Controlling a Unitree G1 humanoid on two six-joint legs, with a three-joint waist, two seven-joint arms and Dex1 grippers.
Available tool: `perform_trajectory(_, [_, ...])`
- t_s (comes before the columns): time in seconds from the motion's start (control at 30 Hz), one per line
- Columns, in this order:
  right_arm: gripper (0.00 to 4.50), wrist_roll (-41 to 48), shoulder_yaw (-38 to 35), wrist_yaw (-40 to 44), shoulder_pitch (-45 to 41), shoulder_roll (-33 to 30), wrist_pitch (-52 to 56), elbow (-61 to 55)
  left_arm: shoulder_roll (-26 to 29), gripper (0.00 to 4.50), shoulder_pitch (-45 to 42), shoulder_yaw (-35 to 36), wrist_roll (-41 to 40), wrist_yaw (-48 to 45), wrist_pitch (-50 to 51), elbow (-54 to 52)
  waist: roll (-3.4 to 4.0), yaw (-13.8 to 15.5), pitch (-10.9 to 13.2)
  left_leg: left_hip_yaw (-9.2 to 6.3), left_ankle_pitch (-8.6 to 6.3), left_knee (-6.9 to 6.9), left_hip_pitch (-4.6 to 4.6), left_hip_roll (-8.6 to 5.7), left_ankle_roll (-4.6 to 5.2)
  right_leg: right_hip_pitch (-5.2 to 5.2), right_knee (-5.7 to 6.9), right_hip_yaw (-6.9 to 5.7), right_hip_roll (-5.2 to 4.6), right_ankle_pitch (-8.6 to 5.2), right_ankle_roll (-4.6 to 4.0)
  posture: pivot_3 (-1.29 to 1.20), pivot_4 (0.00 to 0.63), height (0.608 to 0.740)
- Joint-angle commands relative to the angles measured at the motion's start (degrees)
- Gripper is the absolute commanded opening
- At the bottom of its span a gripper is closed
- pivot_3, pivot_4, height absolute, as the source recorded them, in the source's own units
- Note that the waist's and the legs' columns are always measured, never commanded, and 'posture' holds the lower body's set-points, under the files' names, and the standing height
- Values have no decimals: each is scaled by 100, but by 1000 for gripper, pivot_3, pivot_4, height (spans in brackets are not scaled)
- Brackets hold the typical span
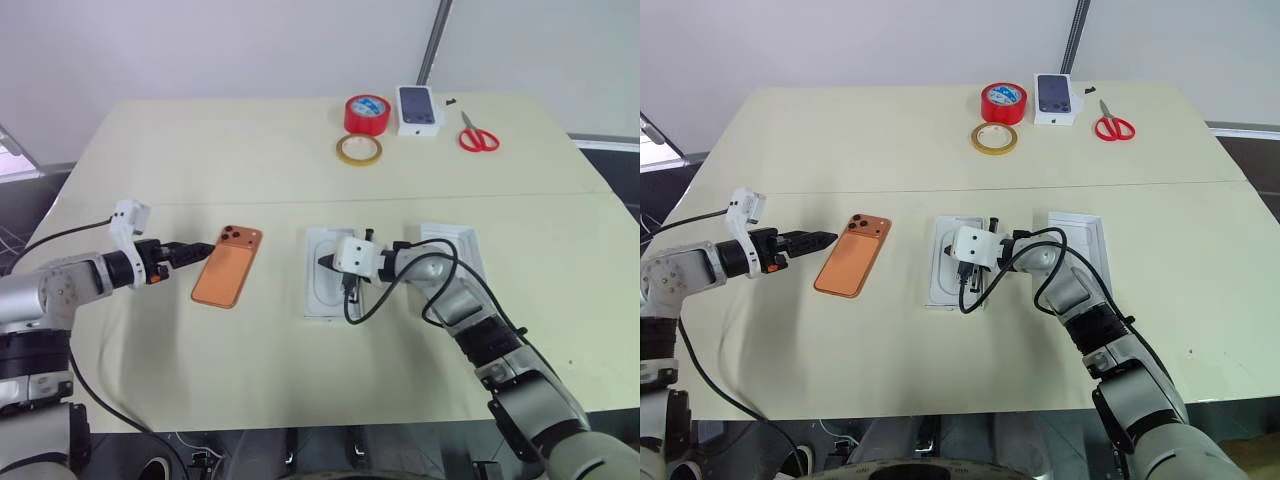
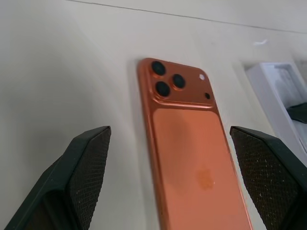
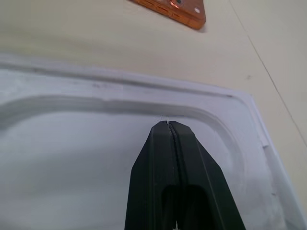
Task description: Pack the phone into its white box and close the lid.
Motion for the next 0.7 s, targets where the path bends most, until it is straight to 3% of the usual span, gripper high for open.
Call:
perform_trajectory(0.03, [30, 138, -136, 121, -131, -3, 41, -142, 125, 4166, -170, 27, 53, -111, -94, 79, 0, 12, 0, 0, 0, 0, 0, 0, 0, 0, 0, 0, 0, 0, 0, 0, 150, 740])
perform_trajectory(0.33, [30, -238, 146, 531, 117, -487, -4, -211, 60, 4166, -190, 74, 42, -128, -74, 26, -1, 56, -1, 0, 0, 1, -1, -1, 0, 2, -2, 0, -2, 0, 0, 0, 150, 740])
perform_trajectory(0.7, [30, 689, -597, -56, -610, 594, 591, -467, 243, 4166, -560, 61, -31, -423, 268, 712, 0, 33, 1, 0, 2, 1, -2, -1, -4, -4, 3, 0, -1, 0, 0, 0, 150, 740])
